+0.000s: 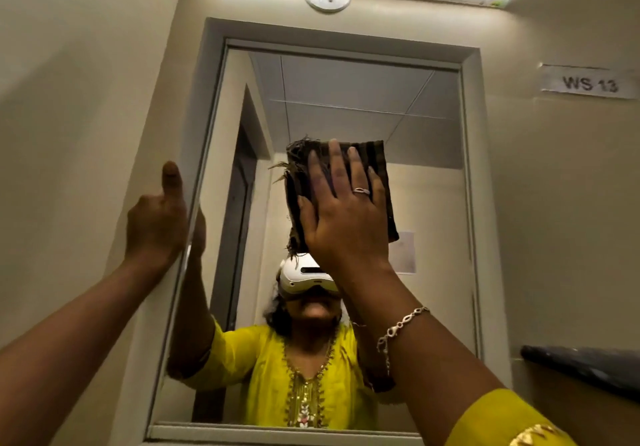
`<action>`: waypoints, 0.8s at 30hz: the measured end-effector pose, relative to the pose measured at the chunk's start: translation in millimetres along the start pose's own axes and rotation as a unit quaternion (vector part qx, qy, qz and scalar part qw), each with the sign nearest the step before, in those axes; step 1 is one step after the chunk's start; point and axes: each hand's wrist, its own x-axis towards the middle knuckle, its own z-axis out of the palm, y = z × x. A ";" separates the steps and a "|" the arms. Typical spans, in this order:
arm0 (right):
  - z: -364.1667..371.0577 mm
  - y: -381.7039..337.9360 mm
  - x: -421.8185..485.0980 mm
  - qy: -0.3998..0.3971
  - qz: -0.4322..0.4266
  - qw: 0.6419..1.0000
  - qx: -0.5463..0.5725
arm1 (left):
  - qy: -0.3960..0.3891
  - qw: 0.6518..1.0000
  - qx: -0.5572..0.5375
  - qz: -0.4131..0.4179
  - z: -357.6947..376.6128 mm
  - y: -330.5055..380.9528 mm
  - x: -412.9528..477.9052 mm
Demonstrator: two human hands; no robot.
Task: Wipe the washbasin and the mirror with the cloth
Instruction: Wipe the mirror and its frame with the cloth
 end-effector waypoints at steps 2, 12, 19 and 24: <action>-5.6 18.0 -3.5 -0.005 0.008 1.000 -0.003 | 0.005 1.000 0.010 -0.003 -0.1 -2.0 1.2; -26.3 94.3 -12.8 0.001 0.068 0.997 -0.041 | 0.033 0.999 0.000 -0.015 8.2 -8.6 2.0; -25.2 100.7 -18.1 0.033 0.127 0.988 -0.075 | 0.029 0.999 -0.002 -0.017 7.2 -6.2 0.0; -20.9 87.5 -26.3 0.055 0.186 0.978 -0.075 | 0.004 1.000 0.002 -0.003 -0.2 -6.1 -5.5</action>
